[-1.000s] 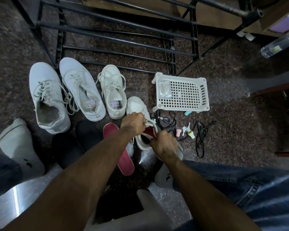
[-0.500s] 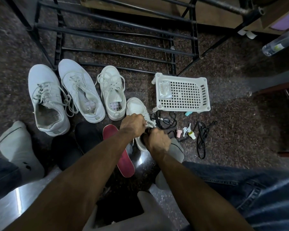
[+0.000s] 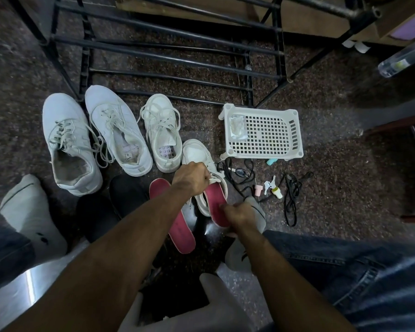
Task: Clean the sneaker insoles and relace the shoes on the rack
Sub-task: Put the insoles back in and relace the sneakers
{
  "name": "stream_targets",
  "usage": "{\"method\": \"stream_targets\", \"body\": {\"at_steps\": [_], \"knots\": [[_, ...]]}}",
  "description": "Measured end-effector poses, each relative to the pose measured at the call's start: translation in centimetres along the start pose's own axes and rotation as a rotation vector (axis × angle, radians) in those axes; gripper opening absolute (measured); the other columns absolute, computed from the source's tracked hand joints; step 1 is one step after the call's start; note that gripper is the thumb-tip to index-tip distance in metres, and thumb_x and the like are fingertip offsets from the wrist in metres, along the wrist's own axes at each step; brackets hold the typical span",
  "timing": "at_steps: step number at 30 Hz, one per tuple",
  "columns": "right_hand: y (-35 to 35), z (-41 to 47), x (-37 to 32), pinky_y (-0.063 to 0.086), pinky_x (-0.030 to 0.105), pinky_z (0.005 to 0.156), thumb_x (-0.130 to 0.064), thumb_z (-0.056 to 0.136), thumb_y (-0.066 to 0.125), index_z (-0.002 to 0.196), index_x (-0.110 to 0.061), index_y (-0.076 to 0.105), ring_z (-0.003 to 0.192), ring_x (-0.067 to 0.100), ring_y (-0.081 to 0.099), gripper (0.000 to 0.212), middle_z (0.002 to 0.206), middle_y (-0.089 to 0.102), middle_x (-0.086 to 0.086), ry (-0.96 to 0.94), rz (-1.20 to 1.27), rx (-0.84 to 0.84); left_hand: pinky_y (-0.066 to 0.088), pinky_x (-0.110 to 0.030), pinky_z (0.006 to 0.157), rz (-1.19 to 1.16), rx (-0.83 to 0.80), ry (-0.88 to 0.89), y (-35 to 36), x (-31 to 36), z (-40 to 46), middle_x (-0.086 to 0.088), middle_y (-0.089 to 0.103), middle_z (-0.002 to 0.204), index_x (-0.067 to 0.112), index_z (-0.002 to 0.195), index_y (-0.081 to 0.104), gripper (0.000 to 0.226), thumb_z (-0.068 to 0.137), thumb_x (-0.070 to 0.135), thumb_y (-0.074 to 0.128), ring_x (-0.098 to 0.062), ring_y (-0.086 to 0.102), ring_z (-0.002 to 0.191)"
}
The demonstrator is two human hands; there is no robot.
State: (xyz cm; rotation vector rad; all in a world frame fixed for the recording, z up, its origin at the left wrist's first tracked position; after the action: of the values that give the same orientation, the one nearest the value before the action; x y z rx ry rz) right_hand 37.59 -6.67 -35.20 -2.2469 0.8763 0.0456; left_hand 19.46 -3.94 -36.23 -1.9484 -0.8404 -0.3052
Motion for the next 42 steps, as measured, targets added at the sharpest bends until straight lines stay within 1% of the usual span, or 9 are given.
{"method": "stream_targets", "body": {"at_steps": [2, 6, 12, 15, 20, 27, 32, 38, 42], "knots": [[0.7, -0.6, 0.5, 0.057, 0.038, 0.05, -0.022, 0.09, 0.067, 0.084, -0.001, 0.06, 0.053, 0.025, 0.063, 0.023, 0.077, 0.065, 0.017, 0.103, 0.251, -0.09, 0.055, -0.035, 0.082, -0.001, 0.0, 0.001, 0.0, 0.1, 0.0, 0.003, 0.073, 0.107, 0.03, 0.1, 0.075, 0.018, 0.088, 0.024, 0.063, -0.024, 0.067, 0.097], [1.0, -0.1, -0.7, 0.039, 0.019, 0.031, -0.012, 0.089, 0.068, 0.071, -0.003, 0.055, 0.035, 0.02, 0.054, 0.024, 0.069, 0.06, 0.016, 0.105, 0.302, -0.048, 0.054, -0.035, 0.083, 0.01, 0.007, -0.001, -0.1, 0.2, -0.2, 0.001, 0.071, 0.11, 0.03, 0.101, 0.075, 0.018, 0.088, 0.026, 0.063, -0.025, 0.066, 0.1], [2.7, 6.0, -0.7, 0.059, 0.049, 0.055, -0.025, 0.069, 0.083, 0.062, -0.019, 0.062, 0.07, 0.039, 0.069, 0.023, 0.087, 0.069, 0.018, 0.063, 0.244, 0.059, 0.052, -0.034, 0.083, -0.008, 0.012, -0.008, 0.1, -0.2, 0.1, 0.002, 0.071, 0.111, 0.03, 0.102, 0.074, 0.019, 0.087, 0.025, 0.063, -0.024, 0.066, 0.101], [3.5, 7.7, -0.4, 0.06, 0.049, 0.063, -0.032, 0.058, 0.083, 0.071, -0.016, 0.072, 0.073, 0.034, 0.07, 0.023, 0.087, 0.072, 0.015, 0.053, 0.174, 0.14, 0.053, -0.034, 0.082, 0.004, 0.011, -0.007, 0.2, -0.1, 0.1, 0.001, 0.071, 0.111, 0.03, 0.102, 0.074, 0.019, 0.087, 0.026, 0.064, -0.025, 0.066, 0.101], [2.1, 2.0, -4.2, 0.058, 0.041, 0.075, -0.022, 0.077, 0.072, 0.095, -0.011, 0.075, 0.086, 0.032, 0.069, 0.021, 0.094, 0.072, 0.016, -0.028, 0.131, 0.214, 0.052, -0.035, 0.082, 0.013, 0.015, -0.011, 0.4, -0.2, 0.3, -0.001, 0.07, 0.111, 0.032, 0.102, 0.074, 0.019, 0.086, 0.029, 0.064, -0.027, 0.065, 0.1], [2.5, 2.9, -3.8, 0.059, 0.05, 0.06, -0.01, 0.08, 0.069, 0.088, -0.004, 0.073, 0.07, 0.031, 0.071, 0.011, 0.086, 0.072, 0.018, -0.028, 0.246, 0.003, 0.053, -0.035, 0.084, 0.0, 0.015, -0.015, 0.3, -0.2, 0.3, 0.001, 0.071, 0.111, 0.031, 0.102, 0.074, 0.018, 0.086, 0.029, 0.066, -0.025, 0.066, 0.101], [1.8, 2.1, -2.4, 0.048, 0.028, 0.033, 0.013, 0.087, 0.052, 0.088, 0.008, 0.062, 0.035, 0.024, 0.06, 0.011, 0.072, 0.064, 0.026, 0.091, 0.436, -0.07, 0.055, -0.036, 0.084, -0.007, 0.004, -0.012, 0.4, -0.2, 0.3, 0.003, 0.071, 0.109, 0.031, 0.1, 0.075, 0.017, 0.086, 0.028, 0.066, -0.024, 0.066, 0.1], [3.6, 4.6, -2.0, 0.059, 0.049, 0.057, -0.002, 0.074, 0.071, 0.083, 0.002, 0.07, 0.072, 0.037, 0.071, 0.01, 0.08, 0.07, 0.02, 0.083, 0.389, 0.117, 0.054, -0.035, 0.085, -0.004, 0.012, -0.011, 0.4, -0.3, 0.5, 0.001, 0.071, 0.111, 0.031, 0.101, 0.075, 0.018, 0.086, 0.028, 0.066, -0.026, 0.065, 0.101], [4.5, 6.4, -2.2, 0.06, 0.05, 0.065, -0.011, 0.074, 0.071, 0.091, 0.001, 0.071, 0.075, 0.031, 0.071, 0.021, 0.085, 0.072, 0.015, 0.031, 0.23, 0.019, 0.052, -0.034, 0.081, 0.002, 0.012, -0.01, 0.5, -0.4, 0.7, 0.001, 0.071, 0.109, 0.032, 0.101, 0.075, 0.017, 0.086, 0.03, 0.066, -0.026, 0.065, 0.1]]}}
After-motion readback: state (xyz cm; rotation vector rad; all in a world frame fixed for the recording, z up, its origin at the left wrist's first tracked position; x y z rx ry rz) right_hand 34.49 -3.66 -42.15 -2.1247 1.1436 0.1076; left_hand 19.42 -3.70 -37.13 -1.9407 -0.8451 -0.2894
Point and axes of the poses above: each hand's wrist, its own z-axis towards the middle knuckle, its own y-axis out of the palm, x = y × z, the point moved 7 cm from there along z, towards the middle knuckle
